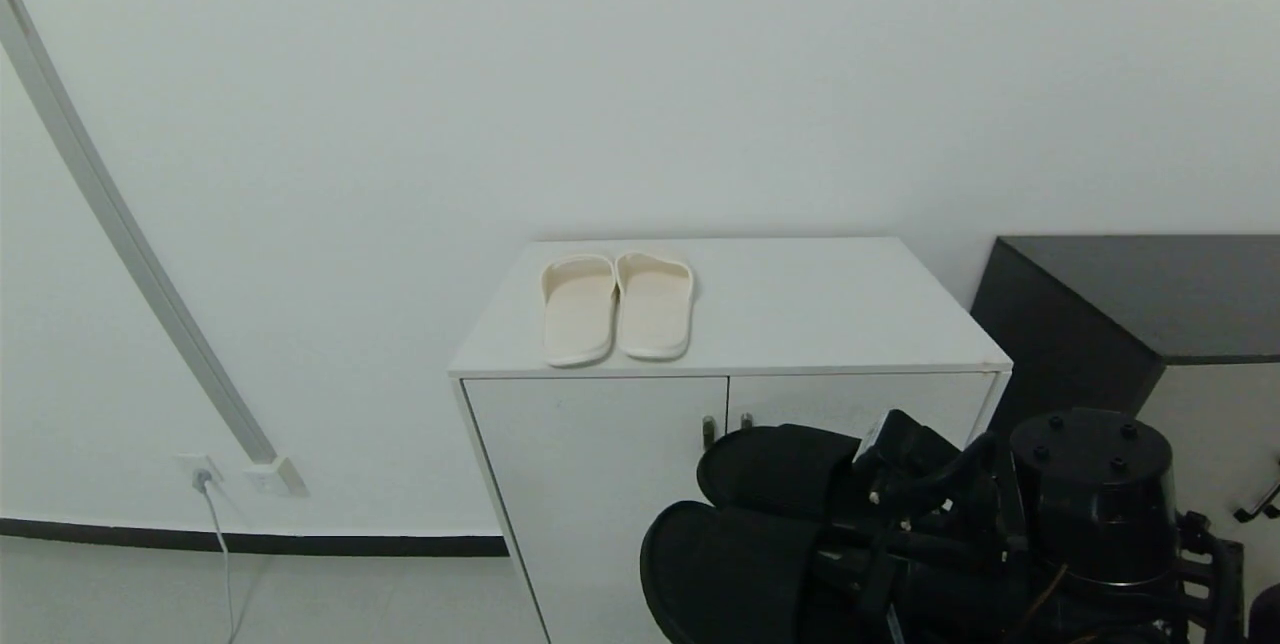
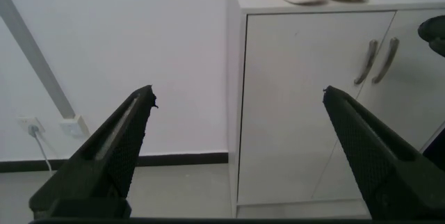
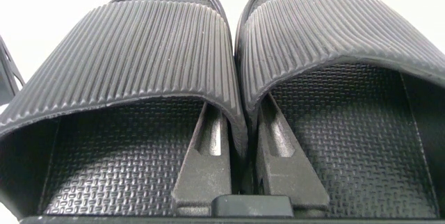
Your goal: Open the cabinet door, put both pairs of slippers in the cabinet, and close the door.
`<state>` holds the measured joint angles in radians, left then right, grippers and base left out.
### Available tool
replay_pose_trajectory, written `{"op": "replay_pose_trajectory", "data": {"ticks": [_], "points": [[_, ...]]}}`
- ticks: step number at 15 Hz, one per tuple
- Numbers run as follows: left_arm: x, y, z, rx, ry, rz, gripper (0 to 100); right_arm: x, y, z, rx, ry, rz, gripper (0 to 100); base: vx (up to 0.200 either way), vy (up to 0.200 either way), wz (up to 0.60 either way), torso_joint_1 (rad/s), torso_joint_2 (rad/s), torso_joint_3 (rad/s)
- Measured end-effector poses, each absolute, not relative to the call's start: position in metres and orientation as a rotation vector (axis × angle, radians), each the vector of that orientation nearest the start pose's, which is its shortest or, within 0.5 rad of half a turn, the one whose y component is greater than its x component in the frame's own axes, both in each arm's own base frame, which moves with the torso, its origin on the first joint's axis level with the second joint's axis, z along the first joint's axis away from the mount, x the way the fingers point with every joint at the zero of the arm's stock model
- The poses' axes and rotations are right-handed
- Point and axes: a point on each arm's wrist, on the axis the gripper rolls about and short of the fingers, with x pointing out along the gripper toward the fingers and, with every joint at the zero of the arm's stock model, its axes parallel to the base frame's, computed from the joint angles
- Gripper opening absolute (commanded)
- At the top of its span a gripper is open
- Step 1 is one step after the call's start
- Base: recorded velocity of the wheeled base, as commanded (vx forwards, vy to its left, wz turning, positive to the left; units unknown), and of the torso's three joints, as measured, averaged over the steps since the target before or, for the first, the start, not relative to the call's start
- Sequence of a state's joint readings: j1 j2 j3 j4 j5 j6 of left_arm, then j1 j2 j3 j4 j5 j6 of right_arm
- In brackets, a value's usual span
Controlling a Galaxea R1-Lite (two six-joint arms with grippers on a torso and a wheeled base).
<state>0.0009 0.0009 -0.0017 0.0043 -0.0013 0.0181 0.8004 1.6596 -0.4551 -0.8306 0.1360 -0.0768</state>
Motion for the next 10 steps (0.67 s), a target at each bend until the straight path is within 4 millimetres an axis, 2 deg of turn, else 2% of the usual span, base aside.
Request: {"op": "replay_pose_trajectory", "data": {"ticks": [10], "points": [[-0.0229,-0.0001,0.0755,0.028,0.003,0.001,100,0.1714,0.1810,0.1229,-0.194,0.318,0.938,0,0.000,0.000,0.00,-0.201,0.52,0.326]]}}
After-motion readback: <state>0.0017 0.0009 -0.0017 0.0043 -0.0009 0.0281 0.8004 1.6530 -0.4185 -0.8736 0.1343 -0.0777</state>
